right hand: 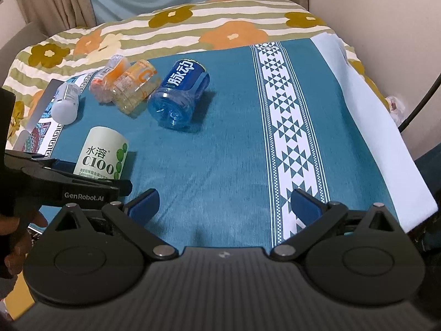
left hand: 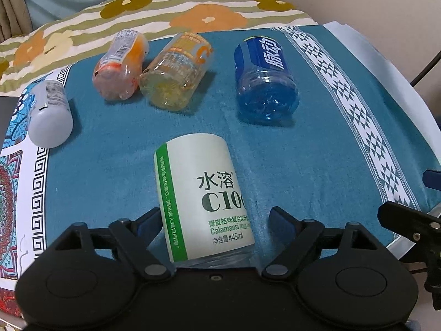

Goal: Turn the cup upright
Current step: 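Lift the white-green cup with the left gripper and carry it over the cloth, then grasp the white-green cup with the right gripper while the left gripper releases it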

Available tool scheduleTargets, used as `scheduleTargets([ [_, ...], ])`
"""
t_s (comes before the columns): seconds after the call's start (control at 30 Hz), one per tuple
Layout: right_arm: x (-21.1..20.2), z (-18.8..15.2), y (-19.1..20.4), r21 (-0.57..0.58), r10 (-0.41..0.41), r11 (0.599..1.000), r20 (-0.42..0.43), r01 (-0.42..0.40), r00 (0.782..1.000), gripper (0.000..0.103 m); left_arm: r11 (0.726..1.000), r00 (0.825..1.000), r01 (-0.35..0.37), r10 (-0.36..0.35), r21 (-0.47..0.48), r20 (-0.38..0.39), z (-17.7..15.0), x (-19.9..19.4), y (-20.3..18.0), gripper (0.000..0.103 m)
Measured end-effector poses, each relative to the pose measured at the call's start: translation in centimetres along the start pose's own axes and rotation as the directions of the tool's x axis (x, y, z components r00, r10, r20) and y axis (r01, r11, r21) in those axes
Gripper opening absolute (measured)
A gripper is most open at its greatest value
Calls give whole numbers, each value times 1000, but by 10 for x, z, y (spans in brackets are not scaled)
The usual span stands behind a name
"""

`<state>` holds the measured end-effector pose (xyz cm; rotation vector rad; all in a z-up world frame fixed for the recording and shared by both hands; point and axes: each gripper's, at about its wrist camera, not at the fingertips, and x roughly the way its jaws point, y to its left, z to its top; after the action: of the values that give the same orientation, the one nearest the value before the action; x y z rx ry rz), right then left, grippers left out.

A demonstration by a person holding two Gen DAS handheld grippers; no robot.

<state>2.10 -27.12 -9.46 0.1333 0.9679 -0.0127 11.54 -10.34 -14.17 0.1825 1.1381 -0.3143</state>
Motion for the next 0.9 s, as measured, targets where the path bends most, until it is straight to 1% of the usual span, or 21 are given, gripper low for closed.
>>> scheduleTargets([
  [0.2,0,2,2,-2,2,1000,2,-2,1000,103,1000,1000,-10,10,8,26,0,-12,-1,88],
  [0.43,-8,12,9,-4,12,1000,22,-12,1000,103,1000,997,-16,17,-10,75,-4,-43,8,88],
  [0.47,-10,15,10,-8,13,1000,27,-13,1000,103,1000,997,-12,13,-17,82,-6,-49,10,90],
  [0.5,-11,19,11,-13,16,1000,30,-15,999,103,1000,996,-6,9,-25,91,-8,-55,13,98],
  [0.53,-13,24,13,-20,22,1000,31,-21,999,103,999,995,-3,7,-34,102,-10,-61,16,102],
  [0.57,-14,30,16,-28,33,999,26,-32,999,103,999,993,-2,7,-44,115,-13,-68,20,102],
  [0.63,-14,42,23,-42,63,997,5,-63,998,103,998,992,-2,9,-61,123,-17,-77,28,103],
  [0.73,-7,63,38,-63,134,989,-54,-137,990,103,995,993,-5,16,-95,118,-22,-85,43,103],
  [0.83,8,83,58,-79,191,976,-142,-203,971,103,991,992,-20,35,-129,118,-31,-89,62,103],
  [0.9,23,94,72,-65,221,969,-208,-239,953,103,989,992,-42,59,-145,110,-36,-89,74,103],
])
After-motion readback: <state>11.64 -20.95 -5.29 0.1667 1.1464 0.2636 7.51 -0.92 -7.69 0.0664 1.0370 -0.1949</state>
